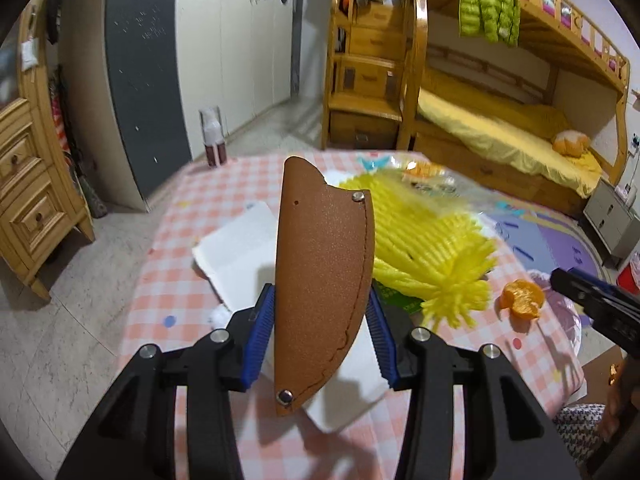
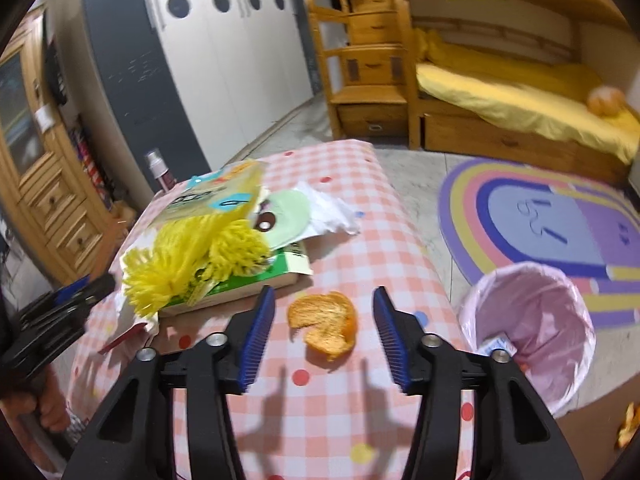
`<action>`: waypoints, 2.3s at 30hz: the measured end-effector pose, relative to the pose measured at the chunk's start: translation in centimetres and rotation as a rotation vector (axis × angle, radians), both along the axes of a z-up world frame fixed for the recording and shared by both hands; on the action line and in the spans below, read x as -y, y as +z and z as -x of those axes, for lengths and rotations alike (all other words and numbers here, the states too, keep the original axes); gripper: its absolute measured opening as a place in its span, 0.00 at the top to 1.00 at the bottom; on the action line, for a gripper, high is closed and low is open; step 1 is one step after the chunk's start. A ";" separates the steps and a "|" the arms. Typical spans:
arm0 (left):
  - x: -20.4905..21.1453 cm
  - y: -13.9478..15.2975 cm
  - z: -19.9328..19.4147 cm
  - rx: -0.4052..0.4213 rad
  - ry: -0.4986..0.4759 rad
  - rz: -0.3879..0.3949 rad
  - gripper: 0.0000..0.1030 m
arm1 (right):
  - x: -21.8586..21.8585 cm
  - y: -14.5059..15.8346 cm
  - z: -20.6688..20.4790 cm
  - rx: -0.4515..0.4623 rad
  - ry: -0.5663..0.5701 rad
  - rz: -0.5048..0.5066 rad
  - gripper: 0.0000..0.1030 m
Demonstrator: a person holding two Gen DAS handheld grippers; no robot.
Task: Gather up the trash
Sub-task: 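Grasp the orange peel with the right gripper while the left holds the box, then drop the peel and the box into the pink bin with both grippers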
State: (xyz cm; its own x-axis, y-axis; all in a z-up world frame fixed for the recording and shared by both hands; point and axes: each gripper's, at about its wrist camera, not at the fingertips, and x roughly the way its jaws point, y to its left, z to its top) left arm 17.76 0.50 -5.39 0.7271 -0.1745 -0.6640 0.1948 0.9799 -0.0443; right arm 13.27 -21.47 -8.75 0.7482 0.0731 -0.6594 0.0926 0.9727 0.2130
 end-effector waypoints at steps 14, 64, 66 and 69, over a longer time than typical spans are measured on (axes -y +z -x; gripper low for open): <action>0.4 0.3 1.3 0.008 -0.017 -0.007 0.58 | -0.6 -2.8 -2.2 -0.154 0.000 0.024 0.48; 24.0 -1.7 6.8 0.021 -0.613 0.010 0.58 | 17.2 -2.3 9.5 -0.011 -0.357 -0.041 0.97; 26.3 -2.0 6.5 -0.003 -0.652 0.015 0.58 | 18.5 -3.1 9.5 -0.024 -0.378 -0.050 0.97; 30.0 -2.6 5.8 -0.022 -0.692 -0.001 0.58 | 20.0 -3.6 9.7 -0.032 -0.404 -0.055 0.96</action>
State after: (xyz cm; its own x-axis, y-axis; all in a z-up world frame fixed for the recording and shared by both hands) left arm 12.00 -29.46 -7.99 0.4352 -0.5927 -0.6777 0.7740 0.6308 -0.0546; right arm 3.59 -41.42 -12.38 0.7034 -0.1867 -0.6858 0.4720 0.8441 0.2543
